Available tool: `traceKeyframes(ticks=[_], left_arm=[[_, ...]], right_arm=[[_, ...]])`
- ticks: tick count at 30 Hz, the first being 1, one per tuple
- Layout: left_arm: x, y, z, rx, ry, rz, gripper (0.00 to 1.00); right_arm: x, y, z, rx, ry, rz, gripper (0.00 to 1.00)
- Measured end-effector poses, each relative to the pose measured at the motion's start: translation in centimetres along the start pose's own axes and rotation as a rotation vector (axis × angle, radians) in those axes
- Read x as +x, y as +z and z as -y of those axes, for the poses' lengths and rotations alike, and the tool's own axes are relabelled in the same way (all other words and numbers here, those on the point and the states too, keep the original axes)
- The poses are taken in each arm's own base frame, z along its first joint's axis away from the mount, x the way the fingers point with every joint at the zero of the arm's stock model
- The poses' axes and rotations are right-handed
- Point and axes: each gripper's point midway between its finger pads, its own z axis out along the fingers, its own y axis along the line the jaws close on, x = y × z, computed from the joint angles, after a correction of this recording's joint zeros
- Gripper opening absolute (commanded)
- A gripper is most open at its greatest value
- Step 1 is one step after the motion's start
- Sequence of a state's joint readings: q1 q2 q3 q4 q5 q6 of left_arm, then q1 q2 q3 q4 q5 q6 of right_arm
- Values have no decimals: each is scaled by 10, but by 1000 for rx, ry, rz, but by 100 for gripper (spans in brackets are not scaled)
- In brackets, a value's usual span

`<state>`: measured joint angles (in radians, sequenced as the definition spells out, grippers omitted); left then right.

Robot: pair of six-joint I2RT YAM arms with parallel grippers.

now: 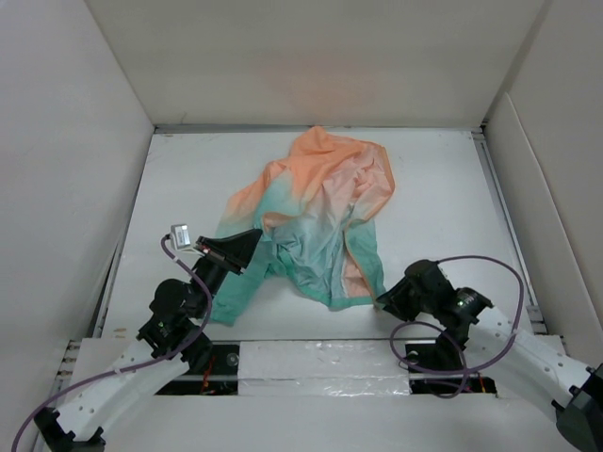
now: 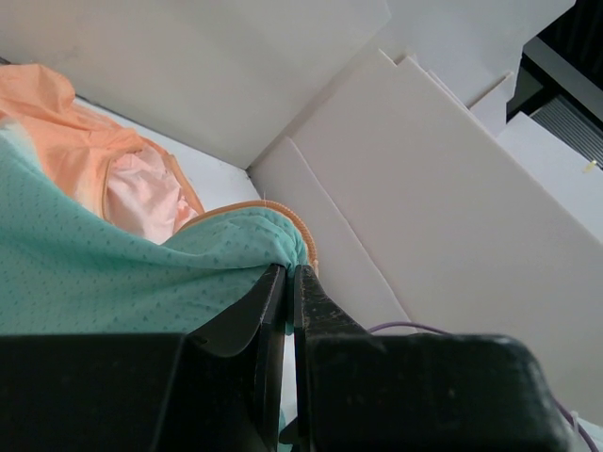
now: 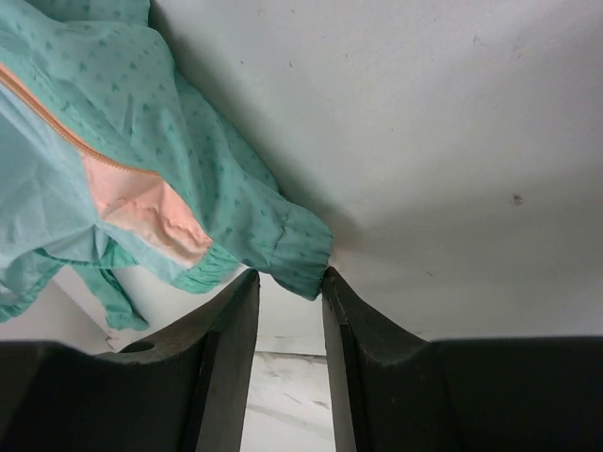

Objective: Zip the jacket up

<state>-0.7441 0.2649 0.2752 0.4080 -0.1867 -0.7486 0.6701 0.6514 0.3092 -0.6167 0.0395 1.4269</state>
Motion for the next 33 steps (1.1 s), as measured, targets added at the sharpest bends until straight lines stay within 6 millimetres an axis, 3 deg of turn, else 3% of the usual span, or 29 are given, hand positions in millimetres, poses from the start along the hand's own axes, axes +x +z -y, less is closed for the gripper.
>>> traceKeyframes(ticks=[8, 17, 27, 33], left_arm=[[-1, -1, 1, 5, -1, 1, 0], [-5, -3, 5, 20, -6, 16, 0], [-5, -3, 5, 23, -7, 17, 0], [-4, -3, 5, 23, -6, 16, 0]], right_arm=[[1, 11, 14, 89, -3, 1, 39], [1, 20, 3, 72, 0, 15, 32], [-1, 12, -8, -7, 54, 62, 17], [-7, 16, -7, -1, 62, 96, 14]])
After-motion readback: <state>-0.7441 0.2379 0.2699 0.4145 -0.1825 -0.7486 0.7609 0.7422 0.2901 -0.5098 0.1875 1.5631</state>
